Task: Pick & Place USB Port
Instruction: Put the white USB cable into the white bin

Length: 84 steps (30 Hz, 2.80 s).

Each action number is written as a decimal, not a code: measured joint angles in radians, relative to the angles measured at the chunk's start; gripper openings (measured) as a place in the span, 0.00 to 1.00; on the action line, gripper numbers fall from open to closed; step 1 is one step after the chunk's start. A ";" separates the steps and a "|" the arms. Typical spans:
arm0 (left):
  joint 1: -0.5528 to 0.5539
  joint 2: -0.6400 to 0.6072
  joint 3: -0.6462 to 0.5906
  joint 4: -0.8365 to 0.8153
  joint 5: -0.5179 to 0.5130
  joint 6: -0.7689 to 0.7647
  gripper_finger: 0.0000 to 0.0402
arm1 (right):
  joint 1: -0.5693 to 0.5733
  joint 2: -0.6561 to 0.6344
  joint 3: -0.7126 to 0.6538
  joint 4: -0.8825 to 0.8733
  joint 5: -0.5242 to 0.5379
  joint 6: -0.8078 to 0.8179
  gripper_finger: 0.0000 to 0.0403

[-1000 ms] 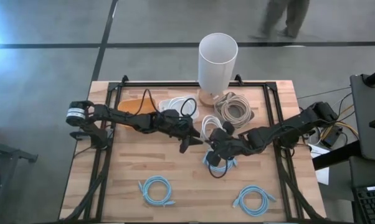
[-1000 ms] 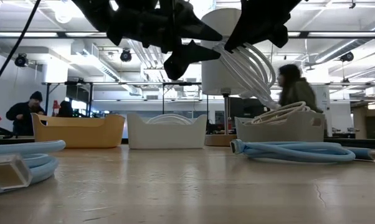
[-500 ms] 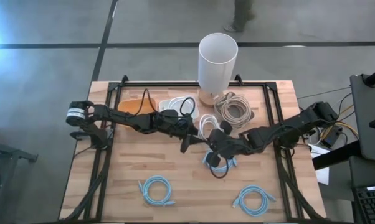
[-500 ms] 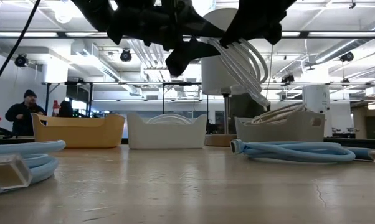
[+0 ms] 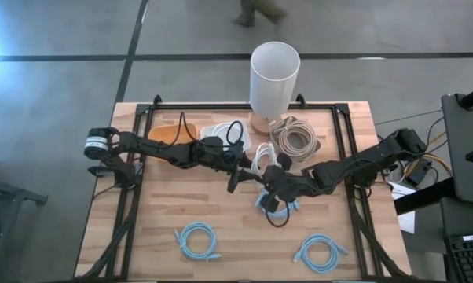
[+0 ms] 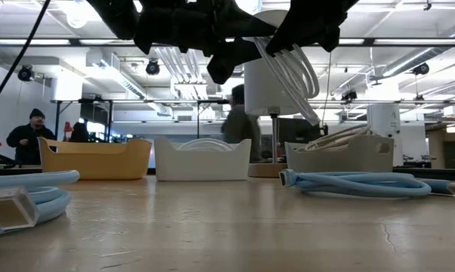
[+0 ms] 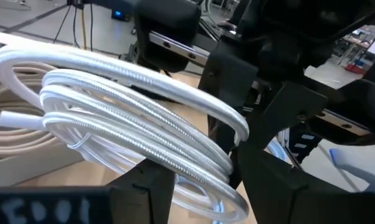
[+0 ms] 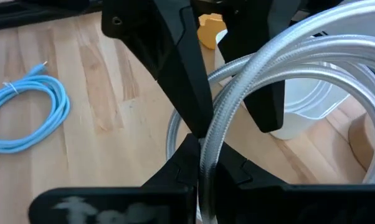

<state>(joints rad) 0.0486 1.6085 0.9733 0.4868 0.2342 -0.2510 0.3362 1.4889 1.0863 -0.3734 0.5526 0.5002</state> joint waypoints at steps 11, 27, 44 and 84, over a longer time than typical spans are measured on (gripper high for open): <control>-0.014 -0.001 -0.011 0.012 0.025 0.088 0.44 | -0.002 -0.005 -0.002 -0.010 0.024 -0.005 0.03; -0.018 -0.001 -0.011 0.079 0.044 0.119 0.39 | -0.002 0.001 -0.001 0.010 0.023 -0.011 0.04; -0.012 -0.005 -0.011 0.019 0.047 0.077 0.09 | -0.003 -0.010 0.011 -0.010 0.024 -0.115 0.34; 0.578 0.046 -0.013 -0.375 0.965 0.059 0.10 | -0.001 0.001 0.071 -0.173 0.026 -0.115 0.43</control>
<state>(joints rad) 0.6267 1.6541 0.9607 0.1121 1.1988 -0.1921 0.3355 1.4895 1.1572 -0.5468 0.5781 0.3855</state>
